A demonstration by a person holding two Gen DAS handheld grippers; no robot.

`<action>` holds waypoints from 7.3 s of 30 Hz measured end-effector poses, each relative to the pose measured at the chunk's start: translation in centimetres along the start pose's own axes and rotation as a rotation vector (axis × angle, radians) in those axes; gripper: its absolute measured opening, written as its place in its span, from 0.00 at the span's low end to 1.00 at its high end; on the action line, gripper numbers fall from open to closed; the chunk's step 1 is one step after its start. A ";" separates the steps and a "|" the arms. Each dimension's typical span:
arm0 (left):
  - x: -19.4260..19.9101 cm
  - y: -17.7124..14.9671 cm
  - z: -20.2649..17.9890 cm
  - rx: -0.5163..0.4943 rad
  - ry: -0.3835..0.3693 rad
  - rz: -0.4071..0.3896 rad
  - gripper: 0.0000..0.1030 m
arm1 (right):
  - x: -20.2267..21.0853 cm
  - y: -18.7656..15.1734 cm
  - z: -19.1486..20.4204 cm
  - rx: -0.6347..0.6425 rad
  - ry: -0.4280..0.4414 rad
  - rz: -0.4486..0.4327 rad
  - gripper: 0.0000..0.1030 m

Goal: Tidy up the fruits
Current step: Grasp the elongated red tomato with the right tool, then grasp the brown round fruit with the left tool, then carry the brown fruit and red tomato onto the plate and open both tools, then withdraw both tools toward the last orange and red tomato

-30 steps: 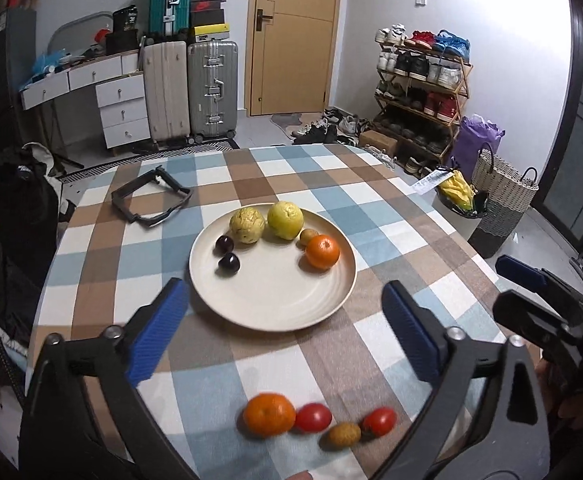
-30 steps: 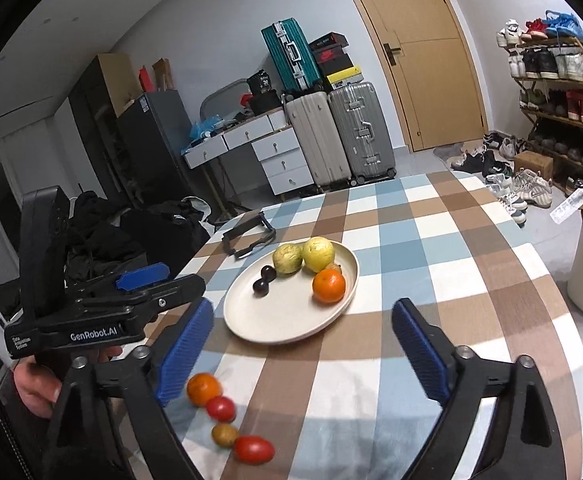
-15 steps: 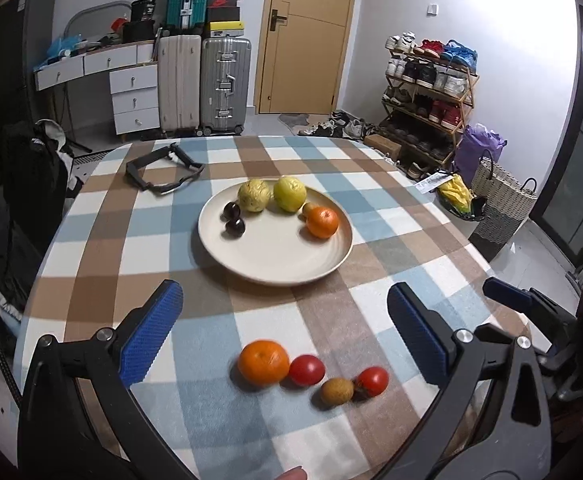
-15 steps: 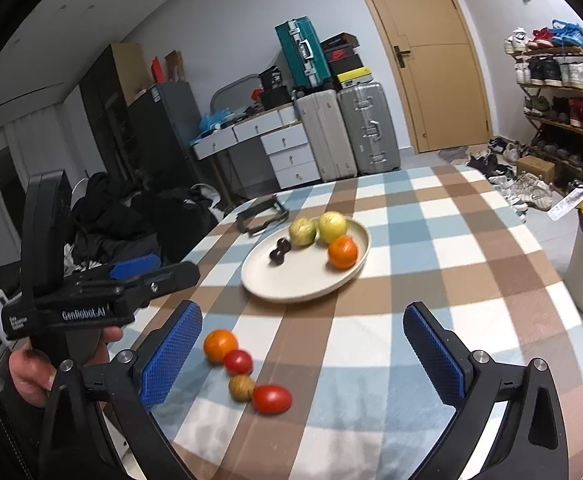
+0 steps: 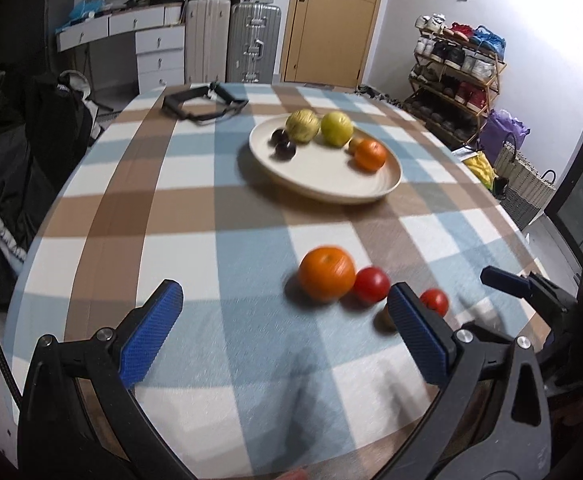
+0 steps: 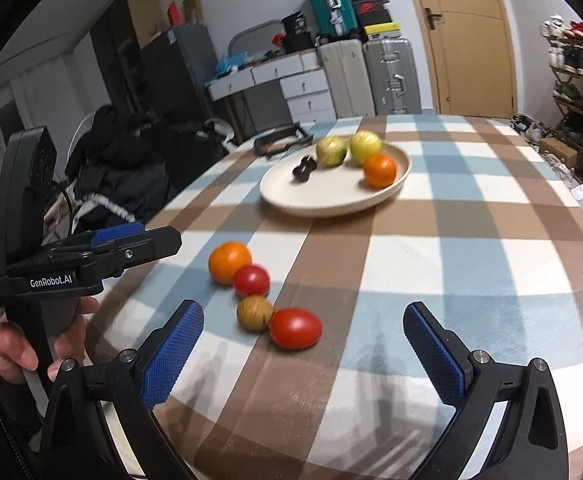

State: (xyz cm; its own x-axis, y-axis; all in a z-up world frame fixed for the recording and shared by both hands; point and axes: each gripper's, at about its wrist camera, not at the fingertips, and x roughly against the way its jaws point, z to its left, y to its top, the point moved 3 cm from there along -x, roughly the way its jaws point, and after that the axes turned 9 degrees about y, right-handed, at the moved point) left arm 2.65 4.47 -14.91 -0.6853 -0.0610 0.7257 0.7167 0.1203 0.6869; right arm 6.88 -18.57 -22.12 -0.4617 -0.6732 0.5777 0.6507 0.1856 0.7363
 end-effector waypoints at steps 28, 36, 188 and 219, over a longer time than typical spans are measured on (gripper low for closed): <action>-2.6 -2.3 -1.3 -0.016 -0.040 0.087 0.99 | -2.8 -1.1 -0.6 -0.026 0.082 0.086 0.35; -3.0 -2.2 -2.9 -0.044 -0.069 0.106 0.99 | -1.9 -1.7 -1.1 -0.044 0.083 0.064 0.35; -11.1 17.3 -5.4 0.043 -0.200 0.085 0.66 | -4.2 18.2 -7.5 -0.058 0.025 -0.135 0.71; -1.4 4.8 -0.1 0.080 -0.044 0.027 0.99 | 2.8 6.8 -1.8 -0.101 -0.046 -0.226 1.00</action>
State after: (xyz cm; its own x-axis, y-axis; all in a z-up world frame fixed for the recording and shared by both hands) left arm 7.07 5.06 -12.62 -0.6721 -0.0137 0.7404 0.7236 0.2004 0.6605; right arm 11.15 -20.51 -16.15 -0.6278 -0.6560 0.4190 0.5834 -0.0403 0.8112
